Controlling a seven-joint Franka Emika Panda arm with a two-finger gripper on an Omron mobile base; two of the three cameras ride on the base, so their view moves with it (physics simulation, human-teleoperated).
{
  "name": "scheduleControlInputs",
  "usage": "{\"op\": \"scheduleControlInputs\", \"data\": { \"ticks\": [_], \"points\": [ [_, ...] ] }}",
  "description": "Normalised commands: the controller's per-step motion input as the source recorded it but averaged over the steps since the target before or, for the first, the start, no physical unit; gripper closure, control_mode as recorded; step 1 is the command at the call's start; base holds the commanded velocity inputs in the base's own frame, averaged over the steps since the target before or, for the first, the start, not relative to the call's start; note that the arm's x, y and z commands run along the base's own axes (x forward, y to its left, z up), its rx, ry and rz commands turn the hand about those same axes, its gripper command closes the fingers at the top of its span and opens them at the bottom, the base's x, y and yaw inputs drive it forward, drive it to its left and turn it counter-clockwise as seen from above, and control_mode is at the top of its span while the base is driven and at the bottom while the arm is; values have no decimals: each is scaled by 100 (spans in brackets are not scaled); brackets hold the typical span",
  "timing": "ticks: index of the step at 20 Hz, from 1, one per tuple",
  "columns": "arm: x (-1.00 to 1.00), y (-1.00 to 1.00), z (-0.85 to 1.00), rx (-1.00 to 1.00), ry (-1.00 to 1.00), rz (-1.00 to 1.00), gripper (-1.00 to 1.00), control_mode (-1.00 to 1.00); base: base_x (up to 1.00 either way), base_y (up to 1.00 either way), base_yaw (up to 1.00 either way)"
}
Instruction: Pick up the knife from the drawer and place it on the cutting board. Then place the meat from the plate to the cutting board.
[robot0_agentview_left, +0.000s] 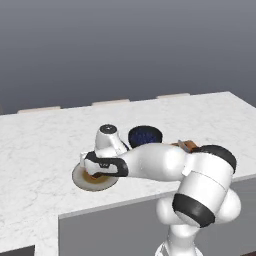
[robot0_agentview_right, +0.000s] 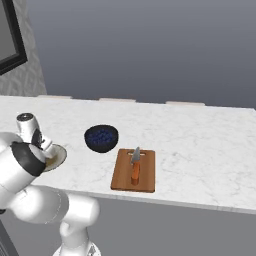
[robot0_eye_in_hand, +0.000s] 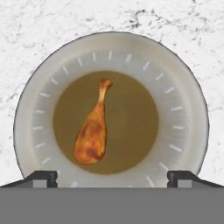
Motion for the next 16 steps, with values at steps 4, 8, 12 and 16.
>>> {"op": "scheduleControlInputs", "data": {
  "ticks": [4,8,12,16],
  "points": [
    [23,2,-5,-1,10,0,-100,-100,0,0,0],
    [7,0,-17,-2,26,0,-100,-100,0,0,0],
    [0,14,-20,-3,11,0,-100,-100,0,0,0],
    [0,22,-6,-4,0,0,-100,-100,0,0,0]
  ]
}}
